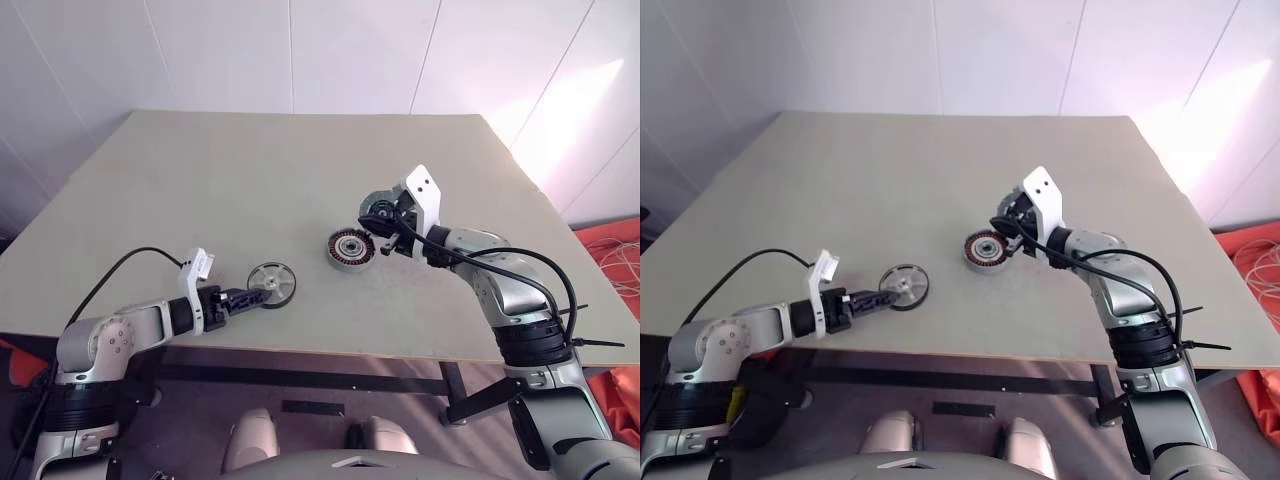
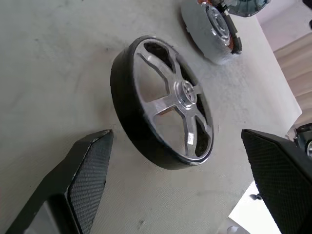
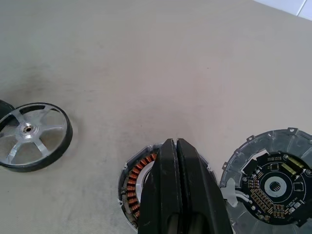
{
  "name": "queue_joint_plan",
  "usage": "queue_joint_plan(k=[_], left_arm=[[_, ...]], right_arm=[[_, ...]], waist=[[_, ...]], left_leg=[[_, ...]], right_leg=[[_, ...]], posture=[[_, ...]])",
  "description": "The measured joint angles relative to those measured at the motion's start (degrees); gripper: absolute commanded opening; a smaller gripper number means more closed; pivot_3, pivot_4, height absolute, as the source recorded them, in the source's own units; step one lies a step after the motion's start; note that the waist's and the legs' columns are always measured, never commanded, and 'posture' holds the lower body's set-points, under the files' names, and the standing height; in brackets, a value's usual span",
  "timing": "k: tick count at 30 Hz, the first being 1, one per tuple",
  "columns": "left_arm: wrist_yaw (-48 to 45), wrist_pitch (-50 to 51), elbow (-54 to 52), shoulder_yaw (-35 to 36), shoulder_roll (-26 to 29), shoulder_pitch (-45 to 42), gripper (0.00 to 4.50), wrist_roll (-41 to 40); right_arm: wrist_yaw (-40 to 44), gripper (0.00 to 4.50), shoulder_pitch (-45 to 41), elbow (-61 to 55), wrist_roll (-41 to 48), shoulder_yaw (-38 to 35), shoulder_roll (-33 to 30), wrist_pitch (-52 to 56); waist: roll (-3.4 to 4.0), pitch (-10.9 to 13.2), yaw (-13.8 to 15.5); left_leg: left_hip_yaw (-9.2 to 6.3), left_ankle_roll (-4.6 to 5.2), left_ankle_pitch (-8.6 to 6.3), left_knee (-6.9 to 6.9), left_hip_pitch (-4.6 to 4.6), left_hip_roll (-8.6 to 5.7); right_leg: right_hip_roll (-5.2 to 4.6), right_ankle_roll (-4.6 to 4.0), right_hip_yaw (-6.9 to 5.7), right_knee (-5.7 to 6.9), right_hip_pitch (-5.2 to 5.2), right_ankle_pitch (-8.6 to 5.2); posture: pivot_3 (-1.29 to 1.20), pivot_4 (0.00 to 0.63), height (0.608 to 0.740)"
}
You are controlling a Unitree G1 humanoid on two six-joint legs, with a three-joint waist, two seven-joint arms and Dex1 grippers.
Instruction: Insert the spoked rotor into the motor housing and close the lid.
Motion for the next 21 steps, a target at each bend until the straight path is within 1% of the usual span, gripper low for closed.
queue_joint_plan(k=[10, 13, 16, 19, 21], left_arm=[[5.1, 2.3, 1.4, 3.5, -3.9, -1.2, 4.5, -3.4], [6.3, 2.4, 1.5, 4.6, -4.8, -1.2, 3.89, -4.2], [7.2, 2.5, 1.9, 5.2, -5.5, -1.2, 2.86, -4.7], [8.2, 2.9, 2.7, 5.5, -6.1, -1.2, 1.94, -5.3], [8.6, 2.9, 2.9, 5.6, -6.3, -1.2, 1.94, -5.5]], right_arm=[[0.0, 0.02, 0.0, 0.0, 0.0, 0.0, 0.0, 0.0], [-0.1, 0.0, 0.0, 0.0, 0.1, 0.0, 0.0, 0.0], [0.0, 0.0, 0.0, 0.0, 0.1, 0.0, 0.0, 0.0], [0.0, 0.0, 0.0, 0.0, 0.1, 0.0, 0.0, 0.0], [-0.1, 0.0, 0.0, 0.0, 0.1, 0.0, 0.0, 0.0]], waist=[[-0.01, 0.0, 0.0], [-0.01, 0.0, 0.0], [-0.01, 0.0, 0.0], [-0.01, 0.0, 0.0], [-0.01, 0.0, 0.0]], left_leg=[[0.0, 0.01, 0.0, 0.0, -0.04, -0.01], [0.0, 0.01, 0.0, 0.0, -0.04, -0.01], [0.0, 0.01, 0.0, 0.0, -0.06, -0.01], [-0.01, 0.02, 0.0, 0.0, -0.07, -0.01], [-0.01, 0.01, 0.0, 0.0, -0.07, -0.01]], right_leg=[[0.0, 0.0, 0.0, -0.02, -0.02, 0.0], [0.0, 0.0, -0.01, -0.02, -0.02, 0.0], [0.0, 0.01, -0.01, -0.03, -0.02, 0.0], [0.0, 0.01, -0.01, -0.04, -0.02, 0.0], [0.0, 0.01, -0.02, -0.04, -0.03, 0.0]], posture=[[0.0, 0.0, 0.74], [0.0, 0.0, 0.74], [0.0, 0.0, 0.74], [0.0, 0.0, 0.74], [0.0, 0.0, 0.74]])
